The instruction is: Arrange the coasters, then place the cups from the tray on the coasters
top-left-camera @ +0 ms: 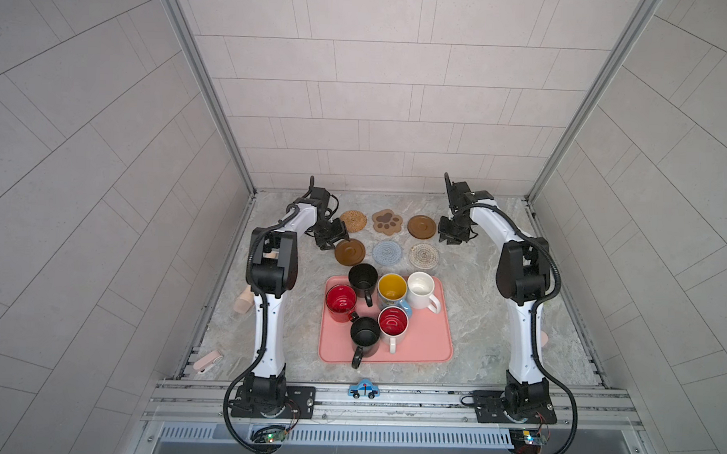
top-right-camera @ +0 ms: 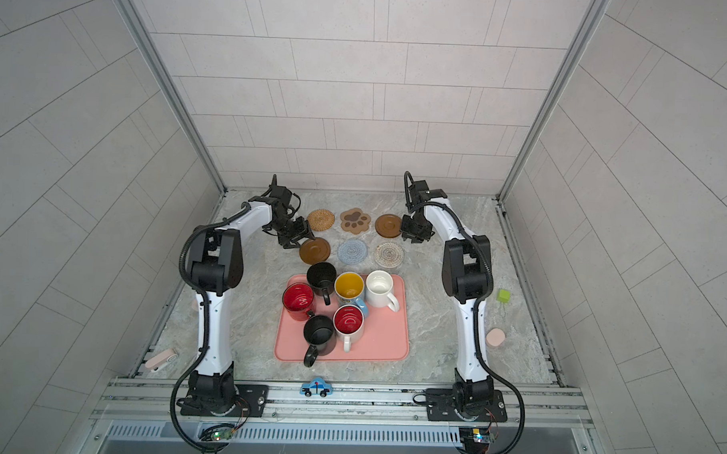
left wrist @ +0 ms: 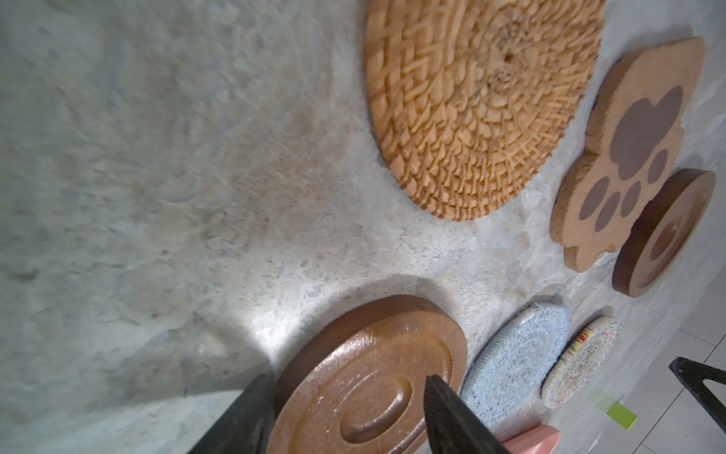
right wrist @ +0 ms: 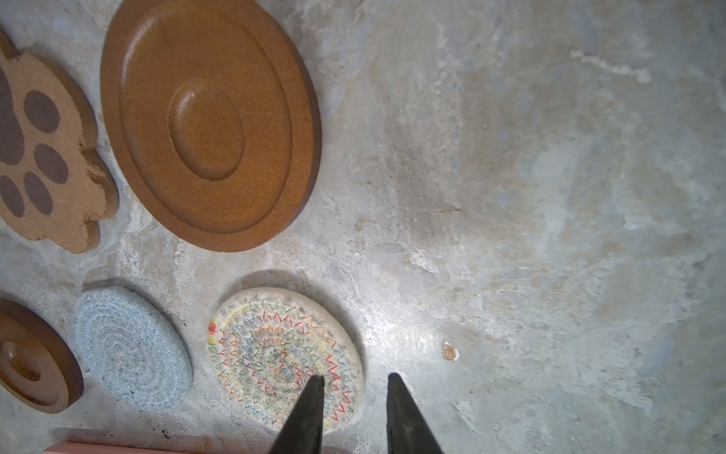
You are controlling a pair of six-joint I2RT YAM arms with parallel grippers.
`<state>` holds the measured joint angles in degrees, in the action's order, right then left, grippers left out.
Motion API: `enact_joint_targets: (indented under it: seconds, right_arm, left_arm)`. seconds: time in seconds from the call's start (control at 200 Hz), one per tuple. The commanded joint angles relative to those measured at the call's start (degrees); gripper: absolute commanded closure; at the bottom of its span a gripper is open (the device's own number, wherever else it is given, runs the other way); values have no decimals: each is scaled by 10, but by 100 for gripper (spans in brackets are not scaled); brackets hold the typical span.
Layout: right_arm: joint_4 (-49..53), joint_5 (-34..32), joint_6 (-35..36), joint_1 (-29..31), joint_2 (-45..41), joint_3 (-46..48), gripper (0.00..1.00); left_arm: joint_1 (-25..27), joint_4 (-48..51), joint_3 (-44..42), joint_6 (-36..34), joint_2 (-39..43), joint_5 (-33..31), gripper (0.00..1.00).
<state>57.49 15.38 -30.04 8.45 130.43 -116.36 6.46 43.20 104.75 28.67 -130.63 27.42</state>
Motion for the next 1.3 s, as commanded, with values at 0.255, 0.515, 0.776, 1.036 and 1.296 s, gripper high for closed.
enact_joint_targets:
  seconds: [0.255, 0.515, 0.776, 1.036, 1.296]
  right_arm:
    - [18, -8, 1, -4, -8, -12, 69]
    - [18, -9, 0, -5, -9, -12, 69]
    - [16, -8, 0, -6, -10, -12, 69]
    - [17, -8, 1, -6, -12, -6, 69]
    - [16, -6, 1, -6, -12, -1, 69]
  left_arm:
    - [2, 4, 7, 6, 25, -14, 32]
    - [3, 23, 54, 9, 38, -32, 32]
    - [37, 26, 77, 17, 25, 5, 32]
    - [68, 39, 63, 31, 20, -12, 32]
    - [67, 83, 44, 21, 29, -55, 32]
